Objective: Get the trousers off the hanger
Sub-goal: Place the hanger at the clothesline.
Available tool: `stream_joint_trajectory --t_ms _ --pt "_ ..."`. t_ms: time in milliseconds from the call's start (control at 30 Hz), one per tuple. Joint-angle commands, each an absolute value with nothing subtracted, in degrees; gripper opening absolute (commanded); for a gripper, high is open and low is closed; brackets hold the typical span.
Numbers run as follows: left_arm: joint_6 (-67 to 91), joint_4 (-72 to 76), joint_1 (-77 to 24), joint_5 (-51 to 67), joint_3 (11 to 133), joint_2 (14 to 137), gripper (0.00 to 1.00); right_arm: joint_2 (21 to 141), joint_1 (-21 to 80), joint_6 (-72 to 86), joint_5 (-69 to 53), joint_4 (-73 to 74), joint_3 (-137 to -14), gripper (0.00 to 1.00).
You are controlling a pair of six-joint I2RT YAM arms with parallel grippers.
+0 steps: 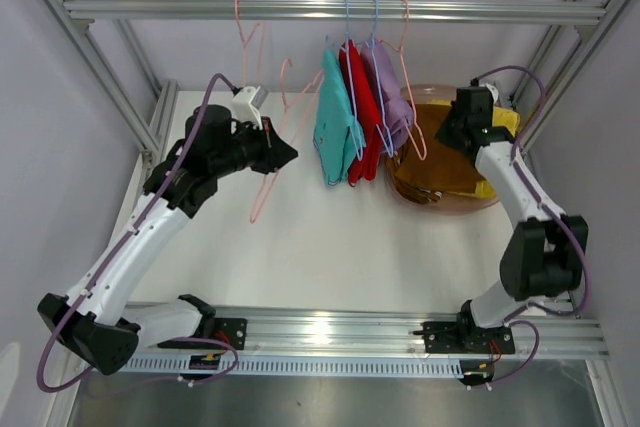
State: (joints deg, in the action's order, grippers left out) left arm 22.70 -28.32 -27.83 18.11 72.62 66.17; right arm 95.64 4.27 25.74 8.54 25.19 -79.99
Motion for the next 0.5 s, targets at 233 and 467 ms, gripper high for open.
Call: stream_joint_trajectory --t_ms 233,467 --pt "18.7 -34.1 -28.2 4.6 87.1 68.8 0.0 74.9 18.6 27.7 6.9 17.8 -61.4 0.24" --pt "17.7 -37.4 -27.3 0.3 99.7 76.6 0.01 70.4 20.9 27.6 5.9 15.1 -54.3 0.23"
